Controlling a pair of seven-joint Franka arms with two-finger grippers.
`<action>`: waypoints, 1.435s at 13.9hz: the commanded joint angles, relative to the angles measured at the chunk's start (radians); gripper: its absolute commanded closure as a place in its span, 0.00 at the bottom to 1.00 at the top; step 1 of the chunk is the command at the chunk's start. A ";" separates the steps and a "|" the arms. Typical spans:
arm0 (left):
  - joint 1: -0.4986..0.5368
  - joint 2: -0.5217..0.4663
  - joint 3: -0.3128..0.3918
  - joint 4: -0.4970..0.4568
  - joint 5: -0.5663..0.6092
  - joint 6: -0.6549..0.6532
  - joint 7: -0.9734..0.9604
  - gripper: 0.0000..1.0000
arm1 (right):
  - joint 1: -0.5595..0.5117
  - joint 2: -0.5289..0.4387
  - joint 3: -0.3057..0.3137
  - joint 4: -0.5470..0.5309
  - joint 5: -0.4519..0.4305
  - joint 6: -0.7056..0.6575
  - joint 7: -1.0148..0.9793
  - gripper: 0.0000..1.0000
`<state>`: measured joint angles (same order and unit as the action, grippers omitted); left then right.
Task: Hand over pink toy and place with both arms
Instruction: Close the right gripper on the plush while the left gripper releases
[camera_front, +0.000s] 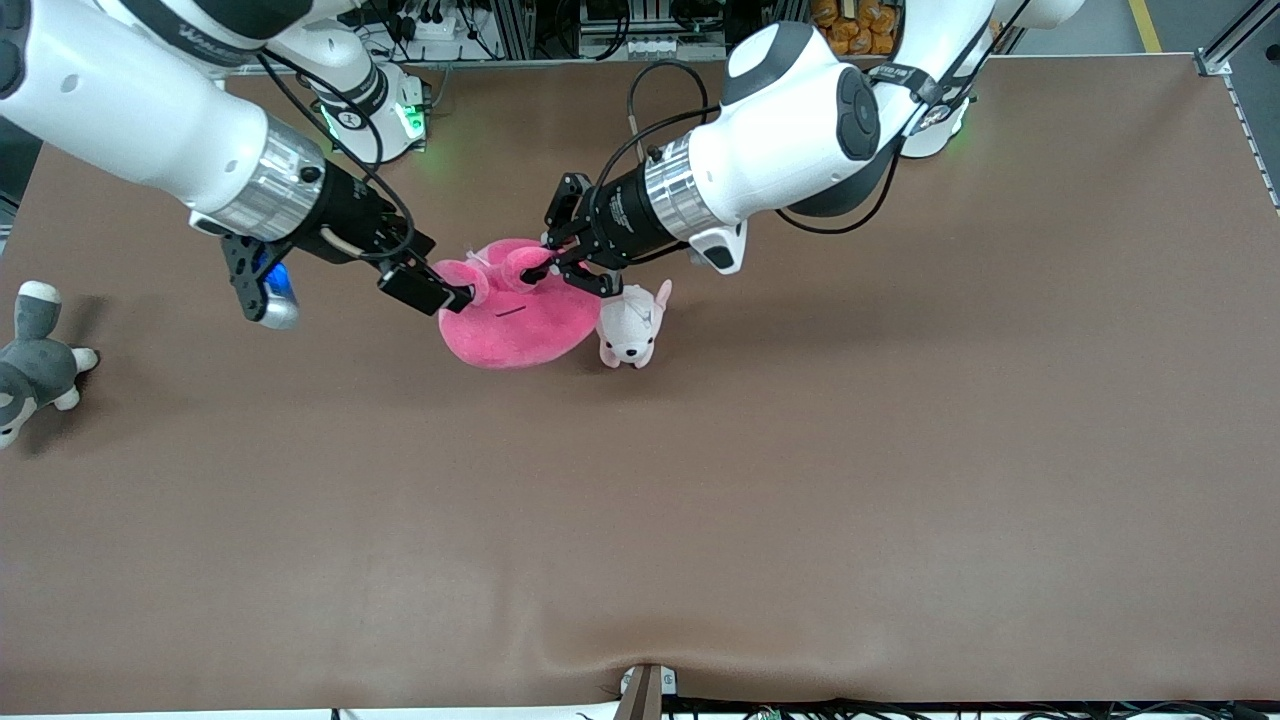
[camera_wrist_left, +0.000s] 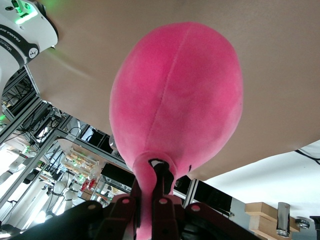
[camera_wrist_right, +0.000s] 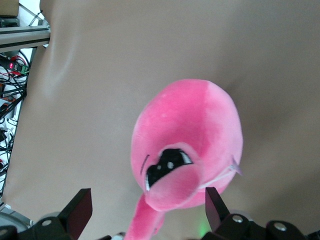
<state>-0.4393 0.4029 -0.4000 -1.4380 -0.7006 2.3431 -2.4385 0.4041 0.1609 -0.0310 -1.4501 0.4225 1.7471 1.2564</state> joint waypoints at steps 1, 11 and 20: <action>-0.019 0.010 0.010 0.033 -0.010 0.008 -0.008 1.00 | 0.009 0.009 -0.010 0.025 -0.066 -0.035 0.017 0.00; -0.027 0.008 0.009 0.031 -0.010 0.013 -0.021 1.00 | 0.036 0.009 -0.010 0.023 -0.074 -0.163 0.021 0.25; -0.025 0.004 0.009 0.031 -0.013 0.013 -0.021 1.00 | 0.024 0.012 -0.010 0.023 -0.113 -0.141 0.012 1.00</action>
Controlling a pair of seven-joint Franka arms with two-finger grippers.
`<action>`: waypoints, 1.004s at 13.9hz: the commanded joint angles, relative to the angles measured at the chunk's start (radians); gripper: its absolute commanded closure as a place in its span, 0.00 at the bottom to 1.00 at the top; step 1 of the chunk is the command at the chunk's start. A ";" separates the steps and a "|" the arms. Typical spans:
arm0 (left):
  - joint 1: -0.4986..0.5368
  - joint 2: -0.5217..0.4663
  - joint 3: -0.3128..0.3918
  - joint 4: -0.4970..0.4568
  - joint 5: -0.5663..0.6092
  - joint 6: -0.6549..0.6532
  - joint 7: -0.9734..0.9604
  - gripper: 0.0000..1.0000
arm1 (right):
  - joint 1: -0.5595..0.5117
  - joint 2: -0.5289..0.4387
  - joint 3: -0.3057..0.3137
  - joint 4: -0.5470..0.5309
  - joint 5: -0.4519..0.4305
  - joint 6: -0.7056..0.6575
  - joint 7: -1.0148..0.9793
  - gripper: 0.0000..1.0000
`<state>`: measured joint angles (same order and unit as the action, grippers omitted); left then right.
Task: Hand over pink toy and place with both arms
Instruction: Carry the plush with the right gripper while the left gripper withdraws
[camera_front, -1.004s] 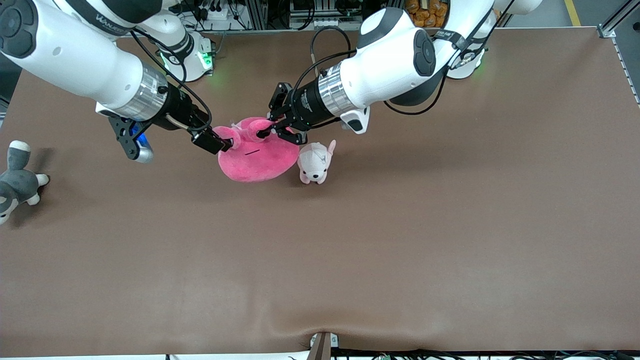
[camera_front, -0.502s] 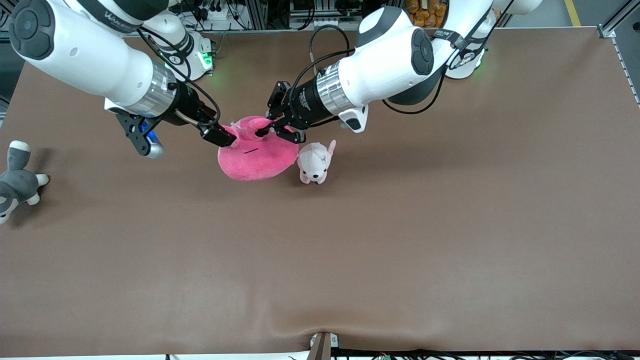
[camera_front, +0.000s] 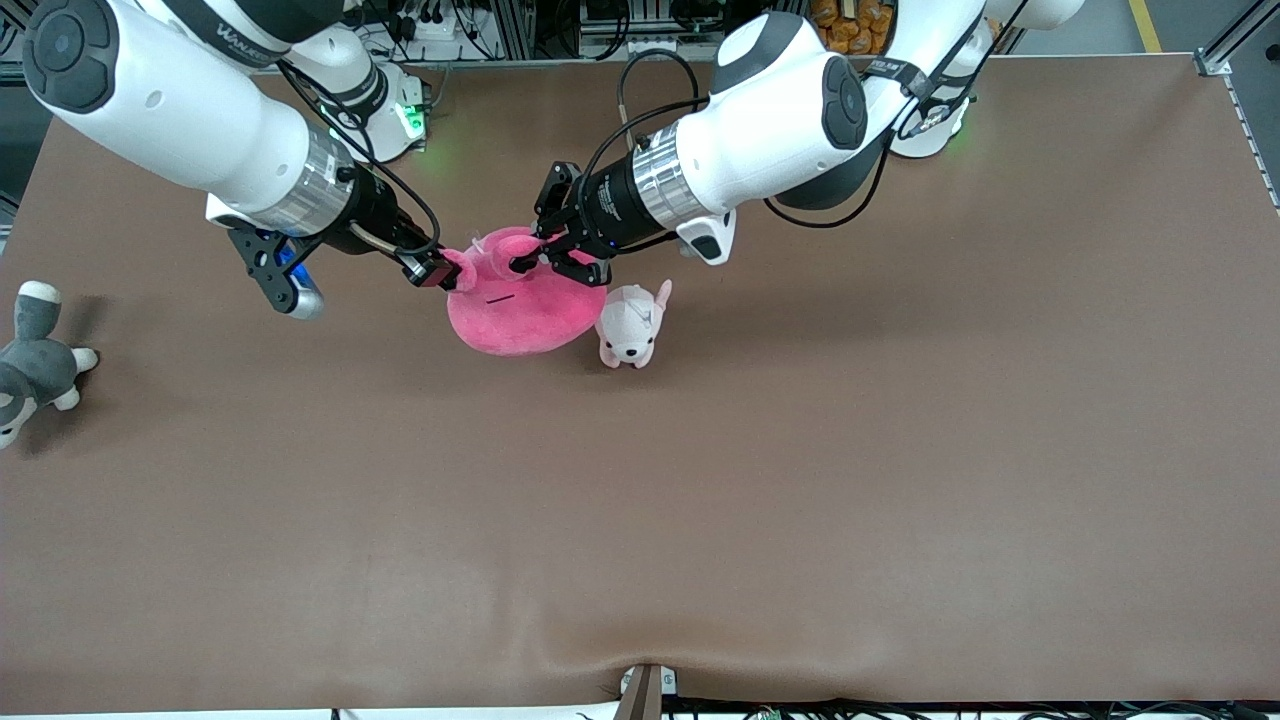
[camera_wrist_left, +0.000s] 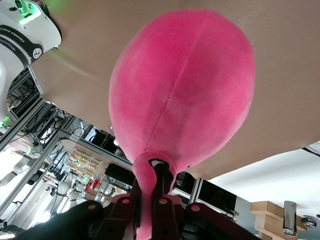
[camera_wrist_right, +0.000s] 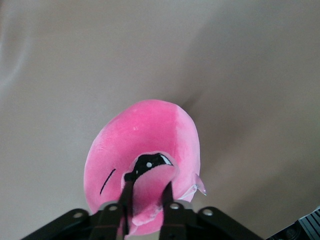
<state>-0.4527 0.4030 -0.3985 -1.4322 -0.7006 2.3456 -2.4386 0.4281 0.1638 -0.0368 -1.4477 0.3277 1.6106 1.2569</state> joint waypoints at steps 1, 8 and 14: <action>-0.009 0.002 0.007 0.026 -0.011 0.011 -0.019 1.00 | -0.002 0.010 -0.005 0.021 -0.018 -0.005 0.010 1.00; 0.046 -0.061 0.010 0.018 0.080 -0.082 -0.013 0.00 | -0.078 0.002 -0.011 0.020 -0.016 -0.064 -0.019 1.00; 0.235 -0.171 0.010 0.019 0.329 -0.444 0.351 0.00 | -0.313 -0.001 -0.009 0.003 -0.016 -0.251 -0.368 1.00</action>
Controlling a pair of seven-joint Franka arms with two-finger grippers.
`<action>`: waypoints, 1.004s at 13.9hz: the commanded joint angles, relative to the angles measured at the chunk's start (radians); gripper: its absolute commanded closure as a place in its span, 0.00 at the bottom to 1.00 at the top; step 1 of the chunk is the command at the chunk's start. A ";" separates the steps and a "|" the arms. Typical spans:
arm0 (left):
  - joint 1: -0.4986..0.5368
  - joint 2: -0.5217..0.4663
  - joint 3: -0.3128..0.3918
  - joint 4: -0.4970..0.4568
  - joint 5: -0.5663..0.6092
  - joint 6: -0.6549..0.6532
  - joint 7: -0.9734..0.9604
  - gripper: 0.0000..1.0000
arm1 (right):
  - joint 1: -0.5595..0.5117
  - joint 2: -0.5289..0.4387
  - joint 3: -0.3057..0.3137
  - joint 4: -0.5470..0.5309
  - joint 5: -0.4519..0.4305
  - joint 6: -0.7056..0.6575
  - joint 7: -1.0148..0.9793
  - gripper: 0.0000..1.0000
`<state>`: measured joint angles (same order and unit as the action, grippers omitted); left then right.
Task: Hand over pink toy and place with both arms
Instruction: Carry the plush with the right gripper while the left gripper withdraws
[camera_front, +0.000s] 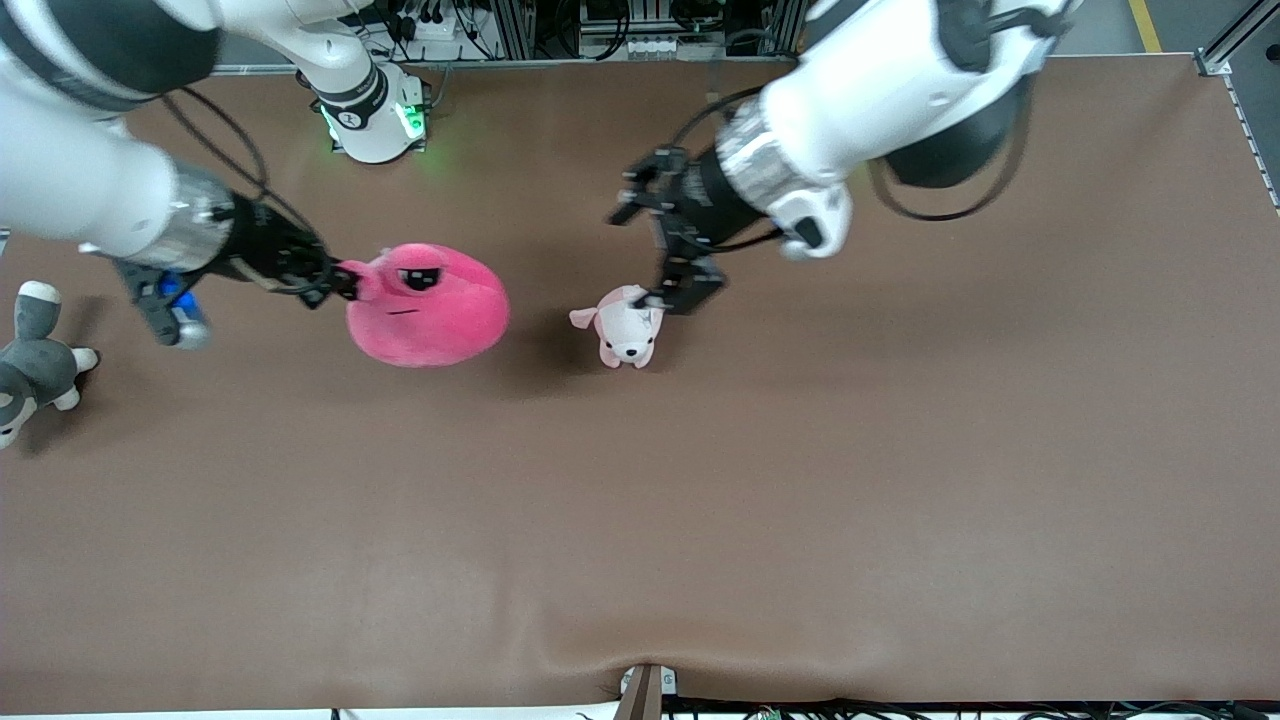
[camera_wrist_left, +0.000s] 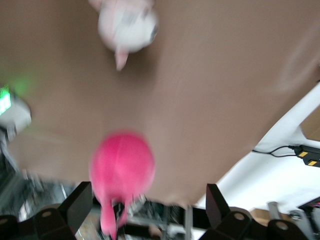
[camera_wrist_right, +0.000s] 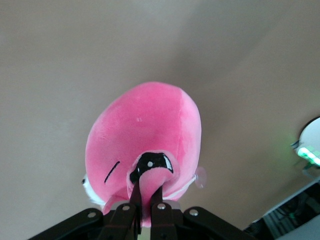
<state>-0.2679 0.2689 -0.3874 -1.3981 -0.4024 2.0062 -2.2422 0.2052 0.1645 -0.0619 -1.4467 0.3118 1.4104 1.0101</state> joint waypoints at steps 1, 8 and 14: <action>0.076 -0.048 -0.001 -0.018 0.072 -0.207 0.297 0.00 | -0.142 0.000 0.014 -0.010 0.000 -0.079 -0.216 1.00; 0.333 -0.094 0.001 -0.009 0.204 -0.455 1.086 0.00 | -0.400 0.088 0.014 -0.148 -0.003 -0.128 -0.499 1.00; 0.381 -0.112 -0.004 0.044 0.445 -0.618 1.544 0.00 | -0.529 0.239 0.014 -0.136 -0.002 -0.025 -0.556 1.00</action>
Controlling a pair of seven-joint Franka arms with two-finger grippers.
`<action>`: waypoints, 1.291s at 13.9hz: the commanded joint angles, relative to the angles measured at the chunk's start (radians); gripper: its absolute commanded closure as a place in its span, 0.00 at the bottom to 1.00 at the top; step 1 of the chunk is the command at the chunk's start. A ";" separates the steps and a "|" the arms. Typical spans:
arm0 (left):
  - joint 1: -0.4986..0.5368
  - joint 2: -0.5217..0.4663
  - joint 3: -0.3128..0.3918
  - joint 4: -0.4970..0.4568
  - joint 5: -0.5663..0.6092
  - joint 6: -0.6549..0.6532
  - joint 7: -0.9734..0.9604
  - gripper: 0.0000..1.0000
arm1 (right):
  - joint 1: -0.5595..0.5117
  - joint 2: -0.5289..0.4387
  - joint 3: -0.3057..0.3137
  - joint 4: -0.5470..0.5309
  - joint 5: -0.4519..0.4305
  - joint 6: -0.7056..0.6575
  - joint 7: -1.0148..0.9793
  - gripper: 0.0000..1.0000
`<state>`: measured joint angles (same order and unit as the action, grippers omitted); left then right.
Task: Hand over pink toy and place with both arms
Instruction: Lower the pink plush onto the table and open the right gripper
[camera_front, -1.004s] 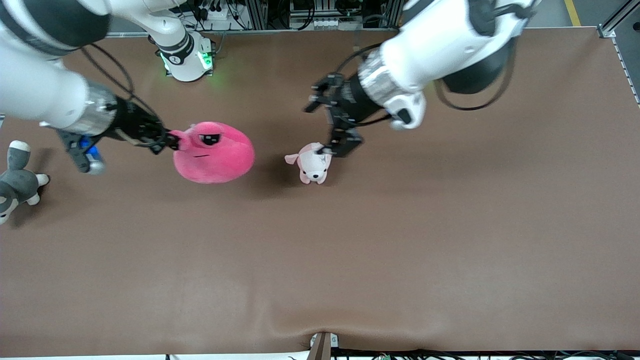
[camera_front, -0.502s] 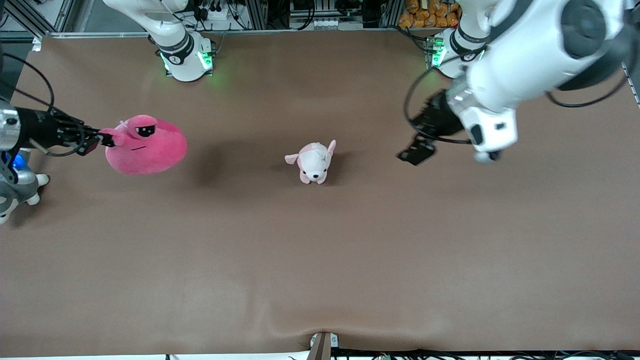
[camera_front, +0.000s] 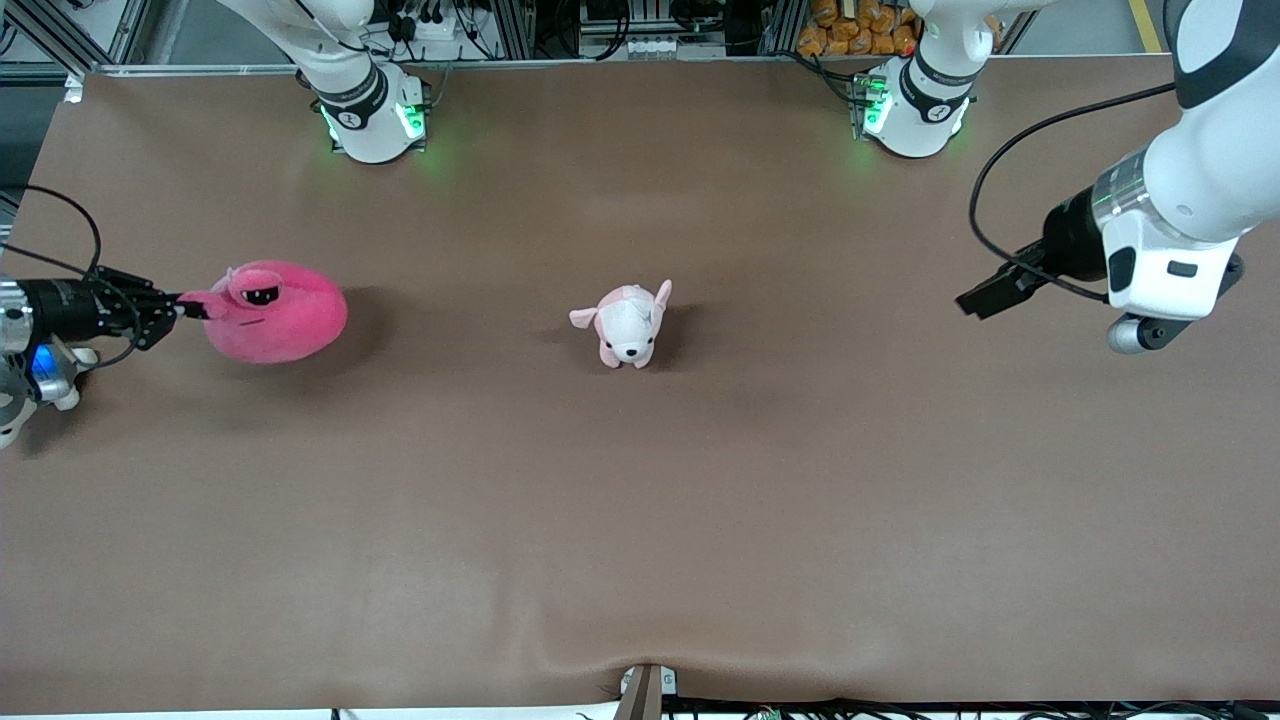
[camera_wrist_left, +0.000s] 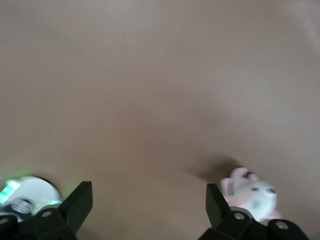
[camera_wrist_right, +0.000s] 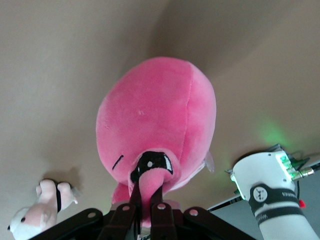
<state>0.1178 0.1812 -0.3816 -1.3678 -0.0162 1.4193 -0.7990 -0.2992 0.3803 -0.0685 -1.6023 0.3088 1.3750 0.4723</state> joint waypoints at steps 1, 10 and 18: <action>0.000 -0.028 -0.008 0.015 0.068 -0.031 0.162 0.00 | -0.029 0.052 0.021 0.021 0.006 0.042 -0.039 1.00; -0.179 -0.245 0.369 -0.146 0.038 0.004 0.607 0.00 | -0.024 0.118 0.026 0.065 0.021 0.133 -0.179 0.00; -0.182 -0.298 0.402 -0.188 0.038 -0.011 0.600 0.00 | 0.023 0.033 0.030 0.197 -0.109 0.162 -0.559 0.00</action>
<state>-0.0580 -0.0917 0.0082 -1.5319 0.0310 1.4090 -0.2021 -0.3048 0.4588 -0.0446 -1.4066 0.2604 1.5201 0.0013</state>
